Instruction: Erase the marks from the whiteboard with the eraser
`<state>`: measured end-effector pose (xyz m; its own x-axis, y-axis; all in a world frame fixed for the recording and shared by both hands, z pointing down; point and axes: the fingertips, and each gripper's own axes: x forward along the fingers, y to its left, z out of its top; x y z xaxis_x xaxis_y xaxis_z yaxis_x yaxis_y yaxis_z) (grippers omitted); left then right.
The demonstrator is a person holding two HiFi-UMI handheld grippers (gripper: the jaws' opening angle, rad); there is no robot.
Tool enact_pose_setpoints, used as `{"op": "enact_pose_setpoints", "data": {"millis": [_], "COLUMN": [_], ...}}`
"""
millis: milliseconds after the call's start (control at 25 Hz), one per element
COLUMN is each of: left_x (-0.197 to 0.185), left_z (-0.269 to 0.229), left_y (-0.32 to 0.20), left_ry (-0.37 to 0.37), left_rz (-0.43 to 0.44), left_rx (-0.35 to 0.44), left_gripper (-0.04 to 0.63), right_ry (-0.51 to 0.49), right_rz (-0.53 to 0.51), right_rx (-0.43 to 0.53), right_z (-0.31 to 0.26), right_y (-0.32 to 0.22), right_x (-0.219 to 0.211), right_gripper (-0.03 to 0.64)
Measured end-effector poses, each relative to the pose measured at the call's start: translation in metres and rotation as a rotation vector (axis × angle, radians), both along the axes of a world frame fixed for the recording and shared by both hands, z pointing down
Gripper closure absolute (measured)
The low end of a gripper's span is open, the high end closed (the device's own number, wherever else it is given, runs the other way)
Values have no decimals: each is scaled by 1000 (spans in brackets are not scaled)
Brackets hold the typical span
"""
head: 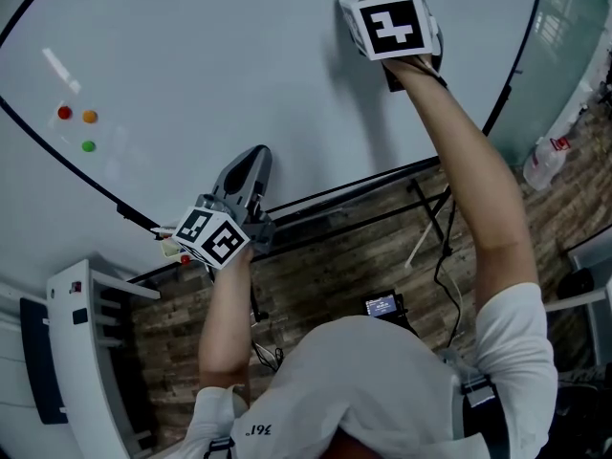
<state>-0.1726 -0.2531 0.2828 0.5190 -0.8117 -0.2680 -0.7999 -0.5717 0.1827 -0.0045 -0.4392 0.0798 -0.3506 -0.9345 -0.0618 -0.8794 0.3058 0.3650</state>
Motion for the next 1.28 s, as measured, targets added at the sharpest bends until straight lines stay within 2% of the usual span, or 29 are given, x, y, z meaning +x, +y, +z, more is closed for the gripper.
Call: {"op": "enact_pose_setpoints", "data": {"millis": [360,680,1000,1280], "left_x": [2,6,11,18], "left_z": [1,1,1,5], "left_y": [6,16,29,48], "left_ry": [11,28,50,67], "left_rz": [-19,-20,7,27], "left_rx": [-13,-14,-9,-5], "left_gripper": [588,588,588,588], "right_ry": [-55,-151,-200,-248], "right_rz": [15,-61,-134,-203], "right_rx": [4,5,-18,-96], "right_z": [5,17,42,92], "right_y": [3,35,54,75], "right_x": [43,63,61,55], "right_gripper": [360,360,360,360]}}
